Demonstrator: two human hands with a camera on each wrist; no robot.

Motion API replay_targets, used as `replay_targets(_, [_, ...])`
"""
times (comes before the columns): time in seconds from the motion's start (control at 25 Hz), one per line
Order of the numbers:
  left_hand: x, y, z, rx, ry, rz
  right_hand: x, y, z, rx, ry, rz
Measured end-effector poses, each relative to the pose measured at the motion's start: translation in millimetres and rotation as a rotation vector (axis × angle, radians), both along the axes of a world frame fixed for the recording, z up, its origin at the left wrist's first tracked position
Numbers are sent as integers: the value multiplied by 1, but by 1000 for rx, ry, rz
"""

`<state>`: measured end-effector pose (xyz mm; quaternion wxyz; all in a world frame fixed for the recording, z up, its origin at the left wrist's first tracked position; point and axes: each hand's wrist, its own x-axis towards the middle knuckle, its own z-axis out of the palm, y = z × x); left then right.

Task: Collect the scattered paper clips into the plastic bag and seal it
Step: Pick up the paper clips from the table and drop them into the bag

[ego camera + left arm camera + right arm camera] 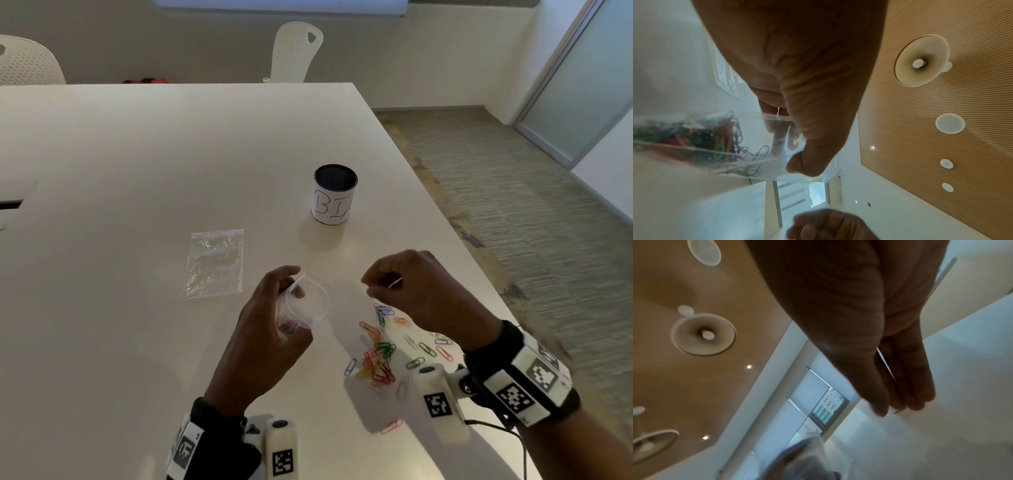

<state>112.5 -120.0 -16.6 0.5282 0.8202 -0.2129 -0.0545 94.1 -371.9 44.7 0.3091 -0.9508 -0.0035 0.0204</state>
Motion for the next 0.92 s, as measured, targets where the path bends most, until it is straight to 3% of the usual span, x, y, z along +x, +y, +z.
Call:
replay_targets(0.12, [-1,-1,1,6,-6,2,-11,-14,-21,-205,202,121])
replay_targets(0.24, [-2,-1,1,13,-8,10,-21,-21,-35,-279,293,184])
replay_targets(0.4, [-2,-1,3,19,-19,22,-28,-21,-50,-311,258,192])
replay_targets(0.68, [-6,-1,4,25,-11,37,-32,-3,-57,-174,186,152])
replay_targets(0.92, [-6,-2,5,28,-16,38,-28,0,-62,-249,125,151])
